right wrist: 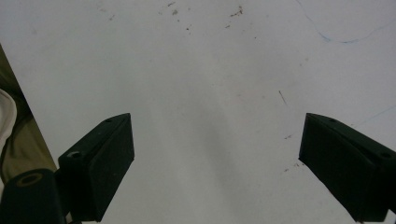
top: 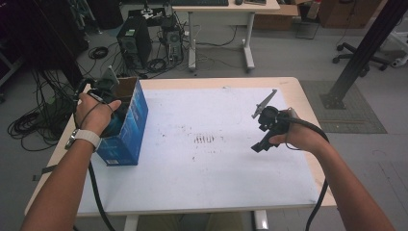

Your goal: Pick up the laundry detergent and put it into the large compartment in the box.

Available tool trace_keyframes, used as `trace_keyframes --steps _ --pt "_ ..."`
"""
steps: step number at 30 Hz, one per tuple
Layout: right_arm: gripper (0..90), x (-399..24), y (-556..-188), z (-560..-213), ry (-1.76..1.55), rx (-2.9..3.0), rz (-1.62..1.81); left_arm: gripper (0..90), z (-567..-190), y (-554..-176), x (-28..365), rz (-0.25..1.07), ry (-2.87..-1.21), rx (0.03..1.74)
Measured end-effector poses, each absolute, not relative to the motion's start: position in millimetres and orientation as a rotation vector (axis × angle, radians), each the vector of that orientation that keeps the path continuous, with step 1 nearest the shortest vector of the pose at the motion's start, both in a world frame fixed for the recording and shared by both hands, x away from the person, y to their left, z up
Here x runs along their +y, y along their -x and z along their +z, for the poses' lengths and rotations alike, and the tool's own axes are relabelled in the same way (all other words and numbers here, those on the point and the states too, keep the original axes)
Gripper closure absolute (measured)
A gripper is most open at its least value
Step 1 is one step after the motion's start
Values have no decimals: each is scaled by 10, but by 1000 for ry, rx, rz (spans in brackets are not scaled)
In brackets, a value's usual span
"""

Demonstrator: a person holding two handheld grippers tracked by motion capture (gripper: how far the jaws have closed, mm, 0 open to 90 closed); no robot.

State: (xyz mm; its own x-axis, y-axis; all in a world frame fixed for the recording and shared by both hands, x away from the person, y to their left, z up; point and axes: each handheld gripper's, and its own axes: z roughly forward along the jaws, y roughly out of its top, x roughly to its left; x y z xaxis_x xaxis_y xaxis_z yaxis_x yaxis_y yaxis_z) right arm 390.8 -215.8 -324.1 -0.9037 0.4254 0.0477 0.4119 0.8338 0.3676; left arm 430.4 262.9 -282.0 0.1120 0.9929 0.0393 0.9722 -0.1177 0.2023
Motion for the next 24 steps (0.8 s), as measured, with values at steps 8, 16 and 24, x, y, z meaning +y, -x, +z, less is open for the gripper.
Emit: trace_keyframes --steps 8,16,24 --pt "104 -2138 -3908 -3247 -671 2977 583 333 -2830 -4312 2642 257 -2257 1992" --pt "104 -2133 -3904 -3253 -674 2979 581 313 -2837 -4312 2659 246 -2259 1989" --pt "104 -2140 -3899 -3252 -676 2978 577 258 -2837 -4323 2649 226 -2269 1983"
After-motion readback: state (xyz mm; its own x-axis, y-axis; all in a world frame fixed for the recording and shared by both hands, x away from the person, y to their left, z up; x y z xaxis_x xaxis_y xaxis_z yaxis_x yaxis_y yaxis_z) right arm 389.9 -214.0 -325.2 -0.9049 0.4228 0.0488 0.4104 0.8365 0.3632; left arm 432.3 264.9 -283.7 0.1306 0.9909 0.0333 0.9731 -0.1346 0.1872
